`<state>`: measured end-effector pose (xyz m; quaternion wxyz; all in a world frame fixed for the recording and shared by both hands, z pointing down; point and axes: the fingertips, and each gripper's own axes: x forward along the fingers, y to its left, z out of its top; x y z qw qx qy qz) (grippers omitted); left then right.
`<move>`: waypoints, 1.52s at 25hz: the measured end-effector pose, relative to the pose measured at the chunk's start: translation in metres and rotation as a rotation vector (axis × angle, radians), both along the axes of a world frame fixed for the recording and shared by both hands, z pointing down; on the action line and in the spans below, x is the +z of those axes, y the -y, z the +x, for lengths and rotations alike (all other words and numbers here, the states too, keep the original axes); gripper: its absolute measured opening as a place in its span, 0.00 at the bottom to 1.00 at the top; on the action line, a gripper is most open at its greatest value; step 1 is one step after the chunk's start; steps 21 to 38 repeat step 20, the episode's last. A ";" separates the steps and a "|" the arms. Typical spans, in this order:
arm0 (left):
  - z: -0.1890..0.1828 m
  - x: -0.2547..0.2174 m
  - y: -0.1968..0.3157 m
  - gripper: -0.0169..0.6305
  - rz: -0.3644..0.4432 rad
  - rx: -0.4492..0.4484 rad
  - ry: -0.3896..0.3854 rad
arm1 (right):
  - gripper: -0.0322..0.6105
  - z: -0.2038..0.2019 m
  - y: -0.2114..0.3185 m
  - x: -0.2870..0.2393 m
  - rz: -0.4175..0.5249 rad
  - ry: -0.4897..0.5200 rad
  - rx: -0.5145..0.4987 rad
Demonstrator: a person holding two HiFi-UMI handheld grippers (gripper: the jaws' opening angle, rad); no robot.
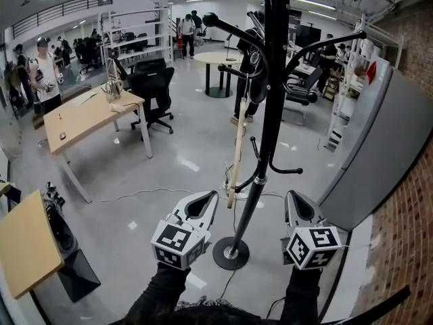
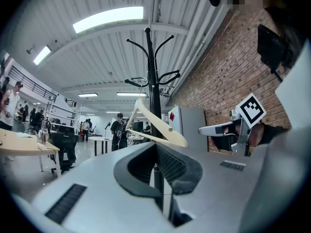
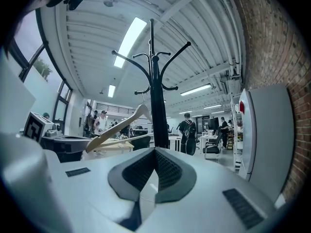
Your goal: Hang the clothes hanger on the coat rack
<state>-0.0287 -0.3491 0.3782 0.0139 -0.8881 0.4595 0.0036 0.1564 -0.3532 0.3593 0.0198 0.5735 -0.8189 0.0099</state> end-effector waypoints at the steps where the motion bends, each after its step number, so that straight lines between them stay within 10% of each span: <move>1: 0.000 0.000 0.000 0.04 0.000 0.000 0.000 | 0.06 -0.001 0.000 0.001 -0.003 -0.005 0.000; 38: -0.008 0.000 0.000 0.04 -0.006 -0.006 -0.010 | 0.06 -0.011 0.002 0.002 -0.019 -0.051 0.000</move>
